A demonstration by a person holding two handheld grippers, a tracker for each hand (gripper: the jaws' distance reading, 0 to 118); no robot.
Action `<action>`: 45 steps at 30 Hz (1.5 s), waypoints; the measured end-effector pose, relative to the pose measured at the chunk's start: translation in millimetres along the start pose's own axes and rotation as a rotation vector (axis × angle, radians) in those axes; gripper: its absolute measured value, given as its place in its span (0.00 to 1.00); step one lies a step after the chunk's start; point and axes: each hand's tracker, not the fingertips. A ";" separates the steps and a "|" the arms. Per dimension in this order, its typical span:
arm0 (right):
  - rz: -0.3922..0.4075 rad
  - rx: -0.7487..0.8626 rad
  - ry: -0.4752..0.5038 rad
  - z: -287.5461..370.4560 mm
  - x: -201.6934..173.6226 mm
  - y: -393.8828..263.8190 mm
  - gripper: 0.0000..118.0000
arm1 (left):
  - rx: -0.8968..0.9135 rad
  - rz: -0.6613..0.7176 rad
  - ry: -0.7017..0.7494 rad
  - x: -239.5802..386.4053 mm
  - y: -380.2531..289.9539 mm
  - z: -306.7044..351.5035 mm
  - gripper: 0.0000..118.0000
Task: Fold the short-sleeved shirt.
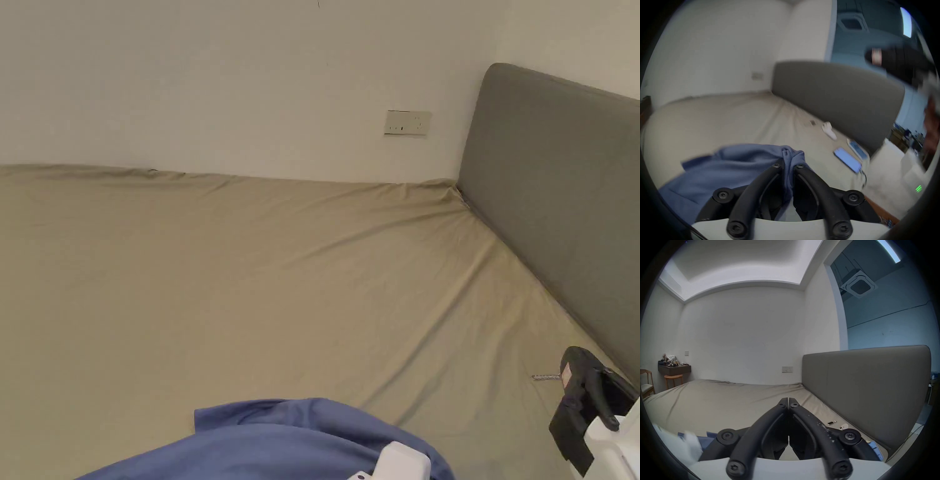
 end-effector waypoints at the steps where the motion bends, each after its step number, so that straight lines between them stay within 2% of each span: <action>1: -0.003 -0.009 -0.009 0.8 4.0 -3.5 0.00 | -0.057 -0.010 -0.003 9.1 -13.0 -14.3 0.07; 5: -0.018 -0.038 -0.028 2.2 15.6 -13.5 0.00 | -0.276 -0.023 -0.015 25.6 -51.3 -50.2 0.07; 9: -0.023 -0.054 -0.030 0.6 18.9 -17.6 0.00 | -0.322 0.017 -0.003 16.9 -58.4 -56.7 0.07; 10: -0.024 -0.057 -0.028 0.3 18.4 -18.2 0.00 | -0.323 0.043 -0.022 10.2 -53.6 -55.5 0.10; 11: -0.027 -0.059 -0.026 0.3 17.6 -18.7 0.00 | -0.319 0.062 -0.031 7.4 -50.3 -53.0 0.21; 12: -0.031 -0.059 -0.021 -1.1 17.2 -18.9 0.01 | -0.295 0.069 -0.026 5.2 -44.0 -46.0 0.40; 13: -0.035 -0.055 -0.015 -0.6 16.0 -19.0 0.01 | -0.234 0.062 0.001 3.3 -36.8 -36.5 0.70; 16: -0.036 -0.043 0.001 1.3 12.2 -17.2 0.01 | -0.069 0.014 0.068 -13.8 -4.7 2.6 0.87; 17: -0.036 -0.038 0.006 2.2 11.3 -16.2 0.01 | 0.009 0.019 0.083 -21.6 6.1 21.7 0.96; 21: -0.038 -0.012 0.026 7.4 5.3 -11.4 0.01 | 0.275 0.040 0.218 -61.0 47.7 112.2 0.98; 25: -0.038 0.013 0.046 13.0 -2.5 -9.9 0.01 | 0.423 0.046 0.511 -98.6 57.4 196.5 0.98; 27: -0.041 0.022 0.058 15.2 -6.9 -10.1 0.01 | 0.506 0.038 0.661 -107.4 47.1 231.3 0.95; 28: -0.037 0.027 0.064 16.2 -10.0 -10.8 0.01 | 0.549 0.027 0.728 -110.4 38.5 248.1 0.85; 30: -0.025 0.031 0.072 17.2 -15.6 -12.2 0.01 | 0.582 0.030 0.816 -114.0 25.3 270.4 0.60; 31: -0.022 0.030 0.078 17.6 -18.1 -12.7 0.01 | 0.589 0.043 0.856 -116.7 17.7 281.6 0.40; 34: -0.029 0.022 0.101 18.6 -24.5 -14.5 0.01 | 0.612 0.114 0.920 -125.7 -0.9 302.3 0.00; 36: -0.028 0.019 0.111 19.5 -28.5 -15.9 0.01 | 0.619 0.175 0.931 -132.6 -10.5 312.9 0.00; 41: -0.011 0.011 0.132 21.0 -34.9 -17.7 0.01 | 0.527 0.199 0.916 -148.5 -24.1 316.2 0.00; 45: -0.008 0.000 0.132 20.9 -35.4 -19.0 0.01 | 0.357 0.269 0.762 -168.6 -36.1 296.5 0.00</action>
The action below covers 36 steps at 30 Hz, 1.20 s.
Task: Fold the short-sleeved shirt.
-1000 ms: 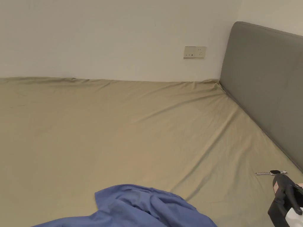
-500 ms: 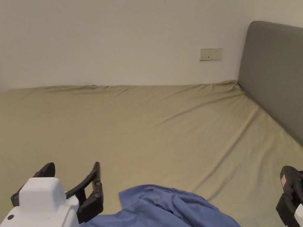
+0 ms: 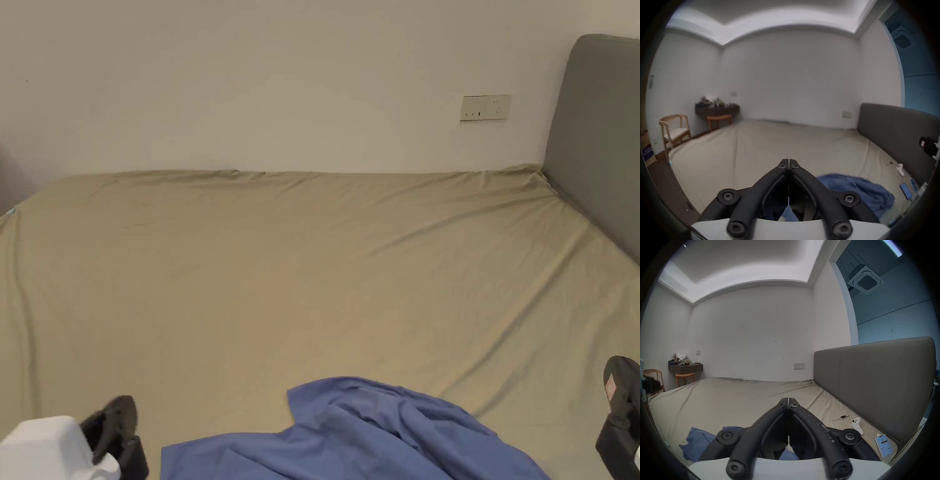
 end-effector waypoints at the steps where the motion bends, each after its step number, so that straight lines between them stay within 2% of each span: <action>1: -0.001 -0.004 -0.002 -0.3 0.1 -0.7 0.01 | -0.063 0.003 -0.033 -0.1 -8.4 -9.3 0.00; 4: -0.004 -0.021 -0.007 -0.7 1.6 -4.9 0.01 | -0.366 0.053 -0.086 -10.1 -42.5 -46.8 0.00; 5: -0.005 -0.026 -0.007 -0.8 2.0 -6.1 0.01 | -0.459 0.079 -0.085 -8.7 -54.4 -57.0 0.12; 6: -0.004 -0.033 -0.006 -0.9 2.3 -7.6 0.01 | -0.529 0.101 -0.064 -11.0 -69.9 -67.1 0.42; 7: 0.000 -0.039 -0.007 -0.2 2.8 -9.8 0.01 | -0.566 0.116 -0.052 -13.0 -85.3 -74.8 0.86; 8: 0.003 -0.044 -0.007 0.0 3.0 -11.6 0.01 | -0.602 0.110 -0.049 -13.6 -98.3 -80.3 1.00; 10: 0.009 -0.062 -0.003 -0.2 4.2 -15.6 0.01 | -0.614 0.094 -0.051 -15.3 -121.7 -80.0 0.92; 12: 0.012 -0.083 -0.002 -0.9 4.4 -21.5 0.01 | -0.702 0.098 -0.038 -18.5 -144.2 -90.1 0.93; 14: 0.008 -0.107 -0.001 -2.2 5.3 -27.0 0.01 | -0.773 0.127 -0.036 -5.3 -146.2 -100.8 0.90; 16: -0.003 -0.131 -0.003 -2.1 6.5 -33.7 0.01 | -0.810 0.158 -0.028 -3.9 -153.3 -105.4 0.69; 18: 0.001 -0.154 -0.011 -2.6 8.1 -39.5 0.01 | -0.761 0.085 0.011 -3.5 -149.6 -102.7 0.58; 20: 0.007 -0.180 -0.016 -3.8 10.0 -45.3 0.01 | -0.776 0.074 -0.024 -3.6 -144.3 -101.9 0.15; 21: 0.007 -0.202 -0.014 -6.2 12.0 -48.7 0.02 | -0.768 0.074 -0.028 0.0 -138.6 -97.3 0.05; 22: 0.006 -0.226 -0.013 -9.6 14.7 -52.5 0.07 | -0.749 0.125 -0.069 -1.6 -135.4 -94.7 0.04; 23: 0.006 -0.270 -0.016 -13.2 18.0 -57.3 0.18 | -0.744 0.161 -0.077 -1.8 -132.4 -92.8 0.04; 24: 0.000 -0.354 0.014 -21.4 23.0 -62.6 0.37 | -0.746 0.139 -0.055 -1.2 -129.8 -90.5 0.04; 25: -0.007 -0.447 0.022 -30.7 29.3 -69.7 0.69 | -0.730 0.130 -0.046 0.6 -127.4 -90.3 0.04; 26: -0.014 -0.506 0.024 -38.2 34.8 -78.5 0.89 | -0.712 0.129 -0.043 0.7 -124.6 -88.2 0.04; 27: -0.011 -0.586 0.038 -45.6 40.1 -88.3 0.98 | -0.707 0.132 -0.046 0.2 -121.3 -86.0 0.04; 32: 0.060 -0.811 0.020 -65.5 61.3 -141.1 0.97 | -0.674 0.134 -0.065 -1.1 -111.6 -75.8 0.04; 34: 0.050 -0.915 0.046 -71.9 68.9 -160.6 0.97 | -0.670 0.128 -0.065 1.9 -111.6 -74.0 0.04; 36: 0.033 -0.990 0.025 -74.1 75.6 -176.0 0.92 | -0.669 0.123 -0.064 3.6 -113.0 -74.0 0.04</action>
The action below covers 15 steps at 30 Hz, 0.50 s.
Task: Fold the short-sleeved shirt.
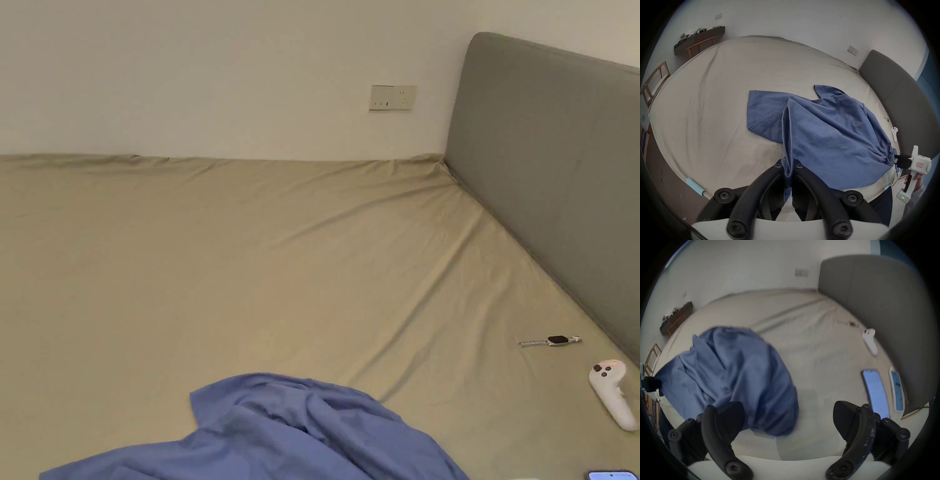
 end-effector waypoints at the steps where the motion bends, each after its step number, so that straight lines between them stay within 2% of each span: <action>1: -0.004 -0.020 0.013 -6.7 0.8 -2.3 0.86 | -0.003 -0.006 0.005 1.2 -0.9 -0.7 0.04; 3: -0.015 -0.022 0.058 -6.8 -3.9 -3.2 0.73 | -0.006 -0.016 0.012 2.5 -2.8 -3.0 0.04; 4: -0.038 -0.021 0.100 -7.3 -5.7 -3.6 0.62 | -0.007 -0.019 0.012 2.9 -3.6 -3.2 0.04; 5: -0.064 -0.022 0.140 -6.7 -6.6 -3.3 0.48 | -0.005 -0.020 0.012 5.1 -4.1 -2.2 0.04; 6: -0.089 -0.011 0.198 -4.2 -7.6 -3.1 0.29 | -0.002 -0.016 0.012 6.2 -4.6 -1.2 0.04; 7: -0.086 0.013 0.231 -9.4 -6.9 -5.3 0.14 | 0.002 -0.010 0.010 6.6 -5.1 0.3 0.04; 9: -0.023 0.039 0.149 -5.1 -14.9 -6.0 0.14 | 0.018 0.008 -0.001 6.0 -4.4 5.2 0.04; 10: -0.002 0.063 0.154 -1.7 -15.4 -7.6 0.14 | 0.027 0.018 -0.011 5.2 -3.0 8.9 0.04; 15: -0.178 0.256 0.263 45.0 3.0 -6.3 0.12 | 0.138 0.072 -0.081 1.6 13.0 44.2 0.04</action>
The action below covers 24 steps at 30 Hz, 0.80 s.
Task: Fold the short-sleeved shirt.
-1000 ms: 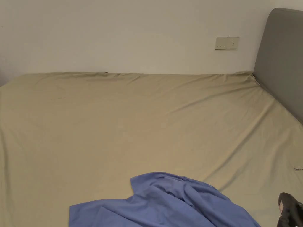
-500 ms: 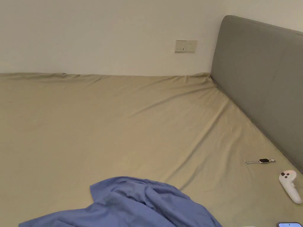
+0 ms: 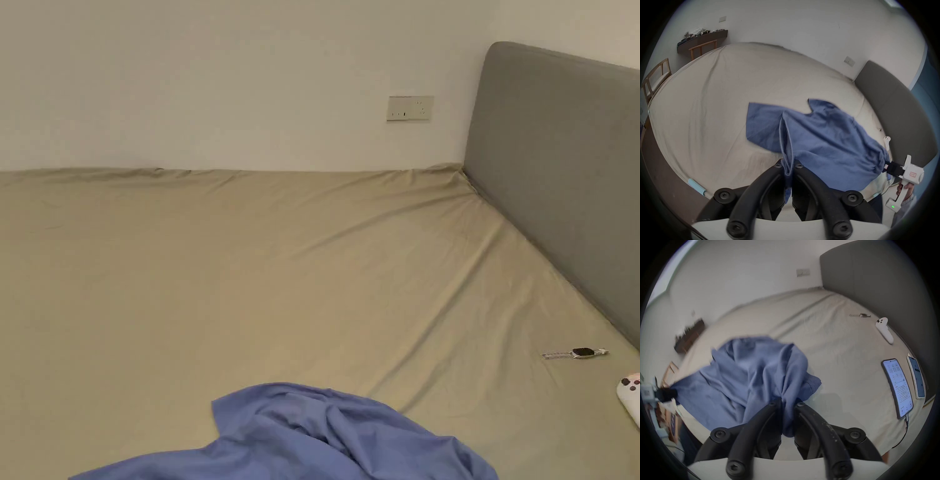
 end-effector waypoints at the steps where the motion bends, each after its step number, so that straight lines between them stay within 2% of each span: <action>1: -0.020 0.047 0.022 13.6 0.4 6.9 0.11 | 0.036 0.010 -0.016 2.6 6.9 10.5 0.04; 4: -0.048 0.183 0.097 59.2 -11.7 32.9 0.09 | 0.173 -0.011 -0.040 18.2 28.7 48.5 0.04; 9: -0.026 0.433 0.192 126.0 -41.9 70.0 0.07 | 0.469 -0.005 -0.099 32.9 68.0 120.7 0.04; 14: 0.013 0.660 0.213 180.4 -73.2 102.1 0.07 | 0.655 0.026 -0.155 37.6 102.3 172.6 0.04; 18: 0.068 0.702 0.224 190.3 -96.0 139.1 0.07 | 0.727 -0.011 -0.156 44.4 141.7 172.2 0.04; 23: 0.134 0.747 0.144 168.6 -115.8 196.6 0.06 | 0.759 -0.032 -0.213 71.0 209.8 141.1 0.04; 24: 0.126 0.751 0.135 163.3 -113.2 212.6 0.06 | 0.758 -0.041 -0.205 78.1 224.4 132.3 0.04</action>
